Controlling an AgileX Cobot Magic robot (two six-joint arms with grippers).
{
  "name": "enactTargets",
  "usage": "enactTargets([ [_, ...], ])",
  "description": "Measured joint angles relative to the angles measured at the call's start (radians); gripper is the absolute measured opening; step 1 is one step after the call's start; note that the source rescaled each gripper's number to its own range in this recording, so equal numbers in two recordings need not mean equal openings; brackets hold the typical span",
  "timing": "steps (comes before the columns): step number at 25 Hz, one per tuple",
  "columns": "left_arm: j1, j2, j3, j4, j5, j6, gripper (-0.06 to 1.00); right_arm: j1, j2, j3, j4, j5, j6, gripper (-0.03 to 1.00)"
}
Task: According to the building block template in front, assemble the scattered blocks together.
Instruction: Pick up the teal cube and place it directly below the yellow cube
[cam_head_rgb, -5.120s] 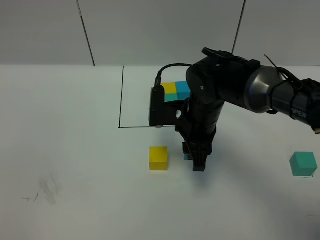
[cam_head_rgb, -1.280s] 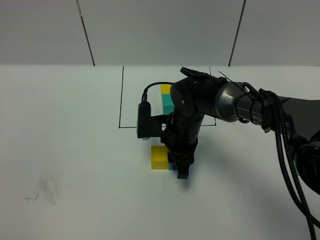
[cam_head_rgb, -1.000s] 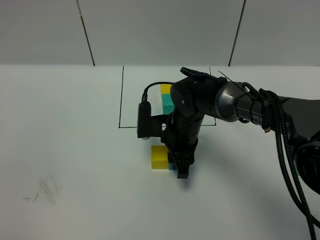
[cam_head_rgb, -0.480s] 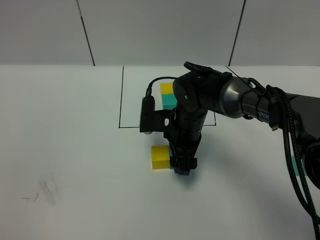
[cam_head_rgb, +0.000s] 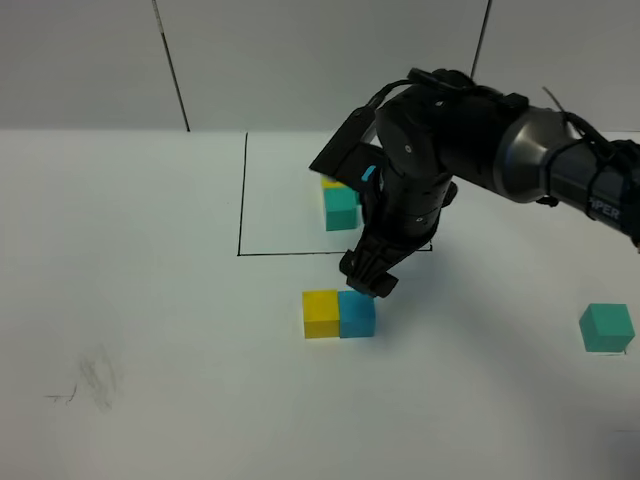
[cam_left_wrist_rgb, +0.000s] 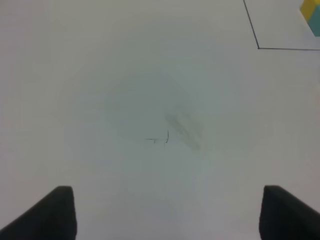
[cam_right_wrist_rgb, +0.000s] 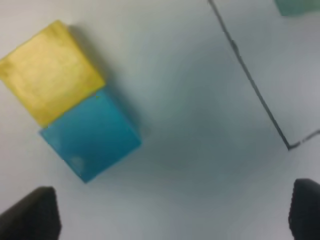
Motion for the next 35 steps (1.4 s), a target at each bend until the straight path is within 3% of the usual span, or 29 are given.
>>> enactTargets([
  [4, 0.000, 0.000, 0.000, 0.000, 0.000, 0.000, 0.74, -0.035, -0.065, 0.117, -0.023, -0.029, 0.166, 0.87],
  [11, 0.000, 0.000, 0.000, 0.000, 0.000, 0.000, 0.74, -0.125, -0.245, 0.392, -0.040, -0.211, 0.366, 0.86],
  [19, 0.000, 0.000, 0.000, 0.000, 0.000, 0.000, 0.74, -0.232, -0.359, 0.545, -0.141, -0.239, 0.554, 0.86],
  [27, 0.000, 0.000, 0.000, 0.000, 0.000, 0.000, 0.74, -0.374, -0.403, 0.584, -0.143, -0.253, 0.561, 0.86],
  [35, 0.000, 0.000, 0.000, 0.000, 0.000, -0.001, 0.74, -0.485, -0.407, 0.584, -0.078, -0.294, 0.435, 0.86],
])
